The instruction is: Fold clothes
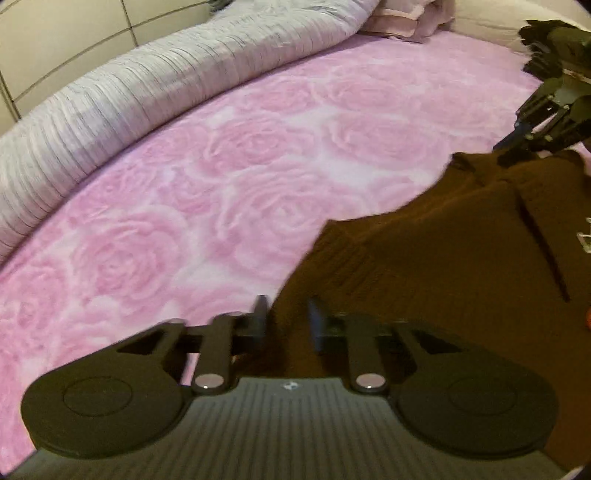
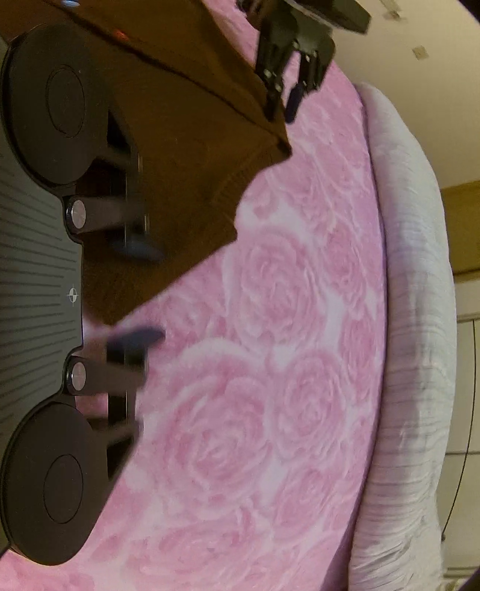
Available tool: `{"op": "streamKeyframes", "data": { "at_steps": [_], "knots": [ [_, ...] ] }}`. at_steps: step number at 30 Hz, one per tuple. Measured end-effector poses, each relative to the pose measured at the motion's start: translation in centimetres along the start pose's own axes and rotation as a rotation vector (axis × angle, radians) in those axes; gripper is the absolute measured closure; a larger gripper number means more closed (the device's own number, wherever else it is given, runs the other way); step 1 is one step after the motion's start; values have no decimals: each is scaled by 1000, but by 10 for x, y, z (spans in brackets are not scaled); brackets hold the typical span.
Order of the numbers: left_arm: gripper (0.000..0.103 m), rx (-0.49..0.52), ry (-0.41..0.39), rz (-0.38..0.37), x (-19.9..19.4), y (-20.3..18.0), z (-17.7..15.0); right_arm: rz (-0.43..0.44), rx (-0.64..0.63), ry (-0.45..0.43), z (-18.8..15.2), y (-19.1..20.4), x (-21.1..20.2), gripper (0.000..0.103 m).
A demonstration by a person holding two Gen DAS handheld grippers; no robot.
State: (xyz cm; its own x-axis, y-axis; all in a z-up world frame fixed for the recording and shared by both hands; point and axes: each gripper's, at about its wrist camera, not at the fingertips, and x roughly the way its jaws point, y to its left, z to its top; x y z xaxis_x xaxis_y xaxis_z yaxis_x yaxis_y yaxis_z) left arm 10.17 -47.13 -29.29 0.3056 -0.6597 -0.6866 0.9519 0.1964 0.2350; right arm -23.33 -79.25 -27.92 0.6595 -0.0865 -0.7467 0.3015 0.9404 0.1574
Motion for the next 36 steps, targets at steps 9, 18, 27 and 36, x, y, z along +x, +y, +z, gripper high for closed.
{"op": "streamKeyframes", "data": {
  "at_steps": [9, 18, 27, 36],
  "knots": [
    [103, -9, 49, 56, 35, 7, -1, -222, -79, -135, 45, -2, 11, 103],
    [91, -83, 14, -33, 17, 11, -15, -100, 37, -155, 24, 6, -16, 65],
    [88, -33, 31, 21, -12, -18, -14, -204, 12, -52, 7, 41, -19, 62],
    [72, 44, 10, -12, -158, -114, -87, -140, 44, -96, -96, 153, -147, 57]
  ]
}}
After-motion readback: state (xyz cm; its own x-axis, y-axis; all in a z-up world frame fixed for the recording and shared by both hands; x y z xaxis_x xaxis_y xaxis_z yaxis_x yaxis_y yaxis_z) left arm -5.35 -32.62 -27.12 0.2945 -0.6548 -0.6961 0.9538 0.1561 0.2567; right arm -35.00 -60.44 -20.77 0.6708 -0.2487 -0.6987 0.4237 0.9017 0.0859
